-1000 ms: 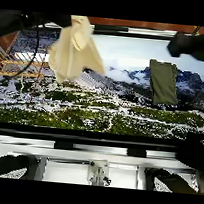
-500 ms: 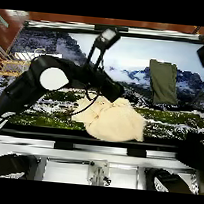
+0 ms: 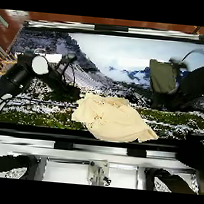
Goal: Fold the shirts.
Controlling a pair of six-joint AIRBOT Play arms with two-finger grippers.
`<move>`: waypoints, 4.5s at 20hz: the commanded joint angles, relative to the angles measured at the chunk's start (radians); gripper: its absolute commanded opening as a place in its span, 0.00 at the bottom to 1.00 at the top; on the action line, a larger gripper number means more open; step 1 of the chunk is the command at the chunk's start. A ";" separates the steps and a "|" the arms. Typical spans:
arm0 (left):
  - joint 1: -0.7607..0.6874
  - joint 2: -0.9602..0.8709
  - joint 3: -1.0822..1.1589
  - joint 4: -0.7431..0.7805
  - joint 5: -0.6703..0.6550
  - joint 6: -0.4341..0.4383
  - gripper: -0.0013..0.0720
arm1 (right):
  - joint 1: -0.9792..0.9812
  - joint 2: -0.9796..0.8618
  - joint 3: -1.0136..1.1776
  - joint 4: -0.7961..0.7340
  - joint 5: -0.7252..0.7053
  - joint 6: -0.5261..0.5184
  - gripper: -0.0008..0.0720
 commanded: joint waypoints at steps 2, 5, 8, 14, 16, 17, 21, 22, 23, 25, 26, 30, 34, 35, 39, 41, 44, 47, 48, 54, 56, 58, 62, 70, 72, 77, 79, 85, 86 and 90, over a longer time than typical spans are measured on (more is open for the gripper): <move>0.042 -0.006 -0.270 -0.094 0.163 0.057 0.99 | -0.082 -0.037 -0.241 0.103 0.045 -0.056 0.88; 0.040 -0.035 -0.349 -0.149 0.249 0.114 0.99 | -0.112 -0.044 -0.281 0.095 0.106 -0.073 0.88; 0.032 -0.075 -0.351 -0.188 0.272 0.157 0.98 | -0.112 -0.060 -0.285 0.064 0.158 -0.073 0.88; 0.030 -0.092 -0.348 -0.329 0.301 0.255 0.48 | -0.112 -0.154 -0.347 0.047 0.139 -0.117 0.88; 0.030 -0.092 -0.348 -0.329 0.300 0.259 0.22 | -0.112 -0.171 -0.369 -0.012 0.144 -0.118 0.88; 0.030 -0.091 -0.348 -0.329 0.300 0.266 0.09 | -0.112 -0.174 -0.377 -0.042 0.149 -0.118 0.88; 0.030 -0.088 -0.340 -0.328 0.298 0.288 0.05 | -0.112 -0.181 -0.388 -0.088 0.219 -0.118 0.88; 0.030 -0.087 -0.331 -0.328 0.298 0.288 0.05 | -0.111 -0.181 -0.388 -0.084 0.250 -0.119 0.88; 0.030 -0.084 -0.319 -0.328 0.298 0.289 0.05 | -0.111 -0.181 -0.393 -0.080 0.280 -0.119 0.87; 0.030 -0.080 -0.281 -0.328 0.298 0.288 0.05 | -0.098 -0.181 -0.422 -0.076 0.320 -0.148 0.75; 0.030 -0.077 -0.257 -0.328 0.298 0.288 0.05 | -0.083 -0.181 -0.433 -0.079 0.332 -0.153 0.43; 0.037 -0.062 -0.126 -0.324 0.294 0.289 0.05 | -0.033 -0.171 -0.426 -0.066 0.348 -0.182 0.10; 0.045 0.004 0.133 -0.135 0.290 0.292 0.05 | -0.029 -0.037 -0.232 -0.105 0.384 -0.195 0.10; 0.046 0.025 0.237 -0.065 0.290 0.292 0.05 | -0.029 0.007 -0.134 -0.124 0.418 -0.202 0.10; 0.046 0.070 0.732 0.109 0.314 0.287 0.05 | -0.029 0.148 0.278 -0.146 0.676 -0.208 0.10; 0.051 0.109 0.887 0.170 0.408 0.268 0.05 | -0.029 0.203 0.433 -0.145 0.810 -0.207 0.10; 0.110 0.267 0.791 0.182 0.536 0.188 0.05 | -0.029 0.253 0.541 -0.141 0.813 -0.199 0.10; 0.168 0.397 0.610 0.182 0.419 0.132 0.05 | -0.029 0.286 0.550 -0.091 0.793 -0.192 0.10; 0.171 0.412 0.576 0.182 0.337 0.132 0.05 | -0.029 0.290 0.551 -0.068 0.802 -0.192 0.10; 0.142 0.413 0.404 0.139 0.059 0.129 0.05 | -0.029 0.204 0.551 -0.024 0.957 -0.193 0.10; 0.138 0.413 0.299 0.090 0.049 0.129 0.05 | -0.029 0.111 0.551 0.020 0.966 -0.193 0.10; 0.138 0.413 0.177 0.040 0.033 0.129 0.05 | -0.029 -0.012 0.551 0.089 1.002 -0.193 0.10; 0.138 0.413 -0.071 0.024 0.036 0.119 0.05 | -0.028 -0.286 0.551 0.322 1.043 -0.193 0.10; 0.138 0.416 -0.249 -0.011 0.078 0.069 0.05 | -0.058 -0.556 0.551 0.389 0.491 -0.117 0.82; 0.138 0.417 -0.248 -0.011 0.093 0.069 0.05 | -0.106 -0.513 0.552 0.351 0.291 -0.113 0.82; 0.138 0.417 -0.248 -0.011 0.094 0.069 0.05 | -0.269 -0.343 0.323 0.180 -0.049 -0.111 0.82; 0.138 0.417 -0.248 -0.011 0.093 0.069 0.05 | -0.357 -0.218 0.076 0.192 -0.004 -0.076 0.82; 0.138 0.417 -0.248 -0.022 0.095 0.069 0.05 | -0.482 -0.081 -0.486 0.250 0.126 -0.095 0.82; 0.138 0.417 -0.248 -0.022 0.095 0.069 0.05 | -0.474 -0.081 -0.533 0.265 0.171 -0.095 0.82; 0.138 0.417 -0.248 -0.021 0.096 0.069 0.05 | -0.465 -0.081 -0.629 0.285 0.328 -0.094 0.92</move>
